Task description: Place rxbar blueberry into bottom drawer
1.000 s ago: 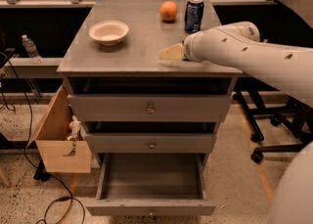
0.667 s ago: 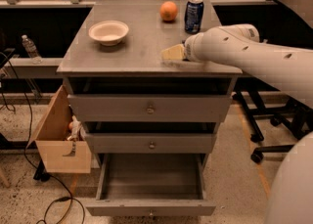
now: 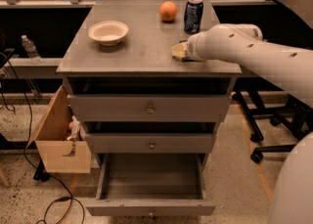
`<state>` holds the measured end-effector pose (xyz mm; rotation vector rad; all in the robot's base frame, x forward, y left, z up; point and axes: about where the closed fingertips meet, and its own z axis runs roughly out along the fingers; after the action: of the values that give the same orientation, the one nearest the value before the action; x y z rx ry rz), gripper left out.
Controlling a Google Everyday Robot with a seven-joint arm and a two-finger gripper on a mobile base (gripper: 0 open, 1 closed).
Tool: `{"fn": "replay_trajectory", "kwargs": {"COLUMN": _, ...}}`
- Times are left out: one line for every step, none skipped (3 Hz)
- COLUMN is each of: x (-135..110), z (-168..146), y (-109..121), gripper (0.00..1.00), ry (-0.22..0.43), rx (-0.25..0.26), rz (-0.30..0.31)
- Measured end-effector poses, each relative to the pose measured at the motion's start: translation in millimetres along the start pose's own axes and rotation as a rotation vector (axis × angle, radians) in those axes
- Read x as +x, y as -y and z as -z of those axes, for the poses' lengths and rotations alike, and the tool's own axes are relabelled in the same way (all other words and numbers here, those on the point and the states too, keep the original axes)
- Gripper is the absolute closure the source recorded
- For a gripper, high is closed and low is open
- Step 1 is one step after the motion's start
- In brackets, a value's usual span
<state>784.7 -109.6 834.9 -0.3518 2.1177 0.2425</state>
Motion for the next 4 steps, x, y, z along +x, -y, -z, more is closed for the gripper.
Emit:
{"fn": "replay_trajectory", "kwargs": {"x": 0, "z": 3, "y": 1, "gripper": 0.85, "ry": 0.006, "rx": -0.006, "rz": -0.004}}
{"fn": "replay_trajectory", "kwargs": {"x": -5, "z": 9, "y": -1, "gripper": 1.00, "ry": 0.029, "rx": -0.037, "rz": 0.004}}
{"fn": "replay_trajectory", "kwargs": {"x": -17, "z": 29, "y": 13, "gripper": 1.00, "ry": 0.080, "rx": -0.141, "rz": -0.058}}
{"fn": "replay_trajectory", "kwargs": {"x": -46, "z": 77, "y": 16, "gripper": 1.00, "ry": 0.145, "rx": -0.268, "rz": -0.041}}
